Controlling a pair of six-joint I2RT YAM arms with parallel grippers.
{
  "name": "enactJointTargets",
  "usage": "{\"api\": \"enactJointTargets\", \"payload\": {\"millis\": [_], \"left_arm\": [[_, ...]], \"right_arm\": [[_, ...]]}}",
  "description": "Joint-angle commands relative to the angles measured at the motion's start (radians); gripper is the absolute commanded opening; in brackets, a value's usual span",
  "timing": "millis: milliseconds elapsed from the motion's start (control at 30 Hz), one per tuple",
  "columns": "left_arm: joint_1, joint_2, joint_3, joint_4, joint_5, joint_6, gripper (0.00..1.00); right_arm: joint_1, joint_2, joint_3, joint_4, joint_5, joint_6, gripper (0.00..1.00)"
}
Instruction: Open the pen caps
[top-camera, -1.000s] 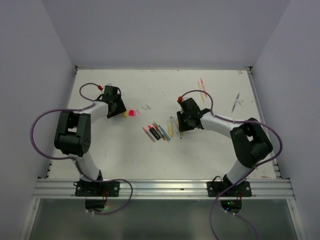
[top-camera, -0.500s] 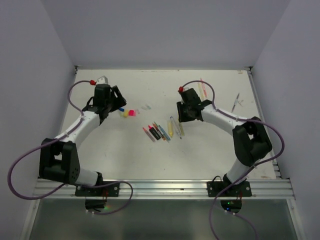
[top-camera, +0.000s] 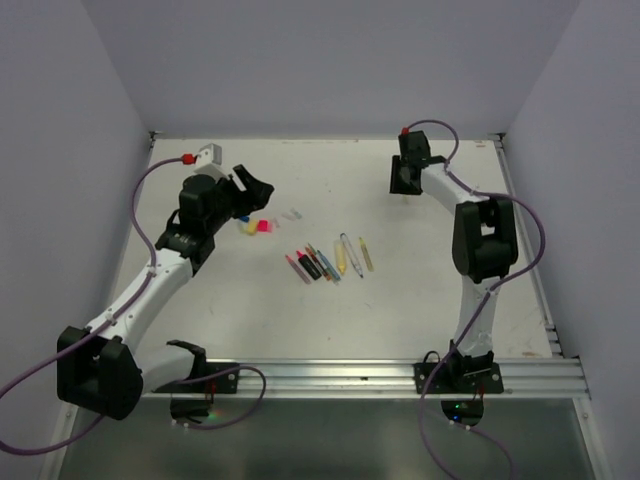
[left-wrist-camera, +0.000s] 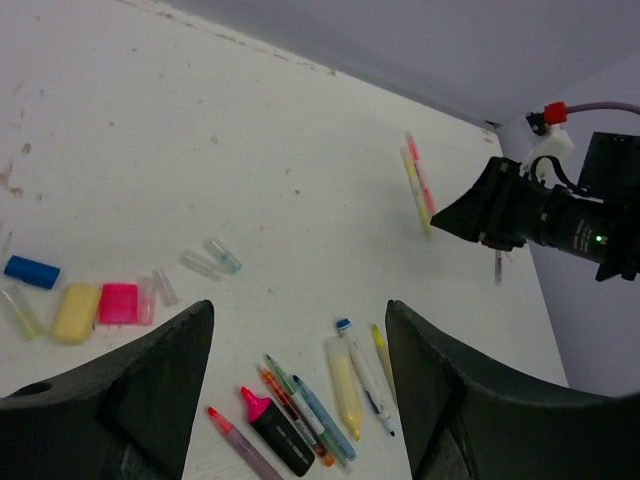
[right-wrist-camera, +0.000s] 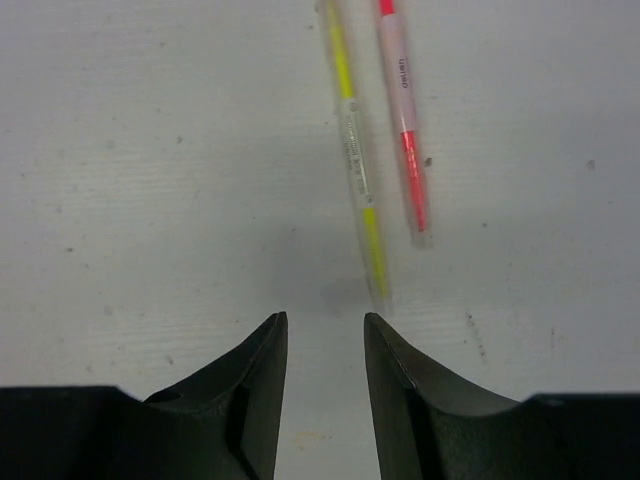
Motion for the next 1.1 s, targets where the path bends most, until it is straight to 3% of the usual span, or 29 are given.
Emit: {"api": "enactJointTargets", "payload": {"millis": [0,567,733,867,1067], "left_arm": [[-0.006,-0.019,-0.005,0.072,0.052,0.004,0.73],[-0.006,-0.022,-0.031,0.089,0.095,0.020,0.73],[-0.006,-0.016,-0.025,0.085,0.098,0.027,0.73],[-0.006,-0.004,-0.027,0.088,0.107,0.020,0.73],[-0.006,0.040,-0.022,0.092,0.161,-0.009,0.73]], "right_arm": [[-0.023,0.049,0.096,-0.035,0.039,-0.055,0.41],[-0.072,0.173,0.116,-0.005,-0.033,-0.046,0.34],[-0.072,0.204,0.129,-0.009,-0.060,-0.038,0.25],[-0.072,0.205,0.137,-0.017,-0.105,-0.038,0.01],[-0.025,0.140,0.056,0.081,-0.214,-0.124,0.00]]}}
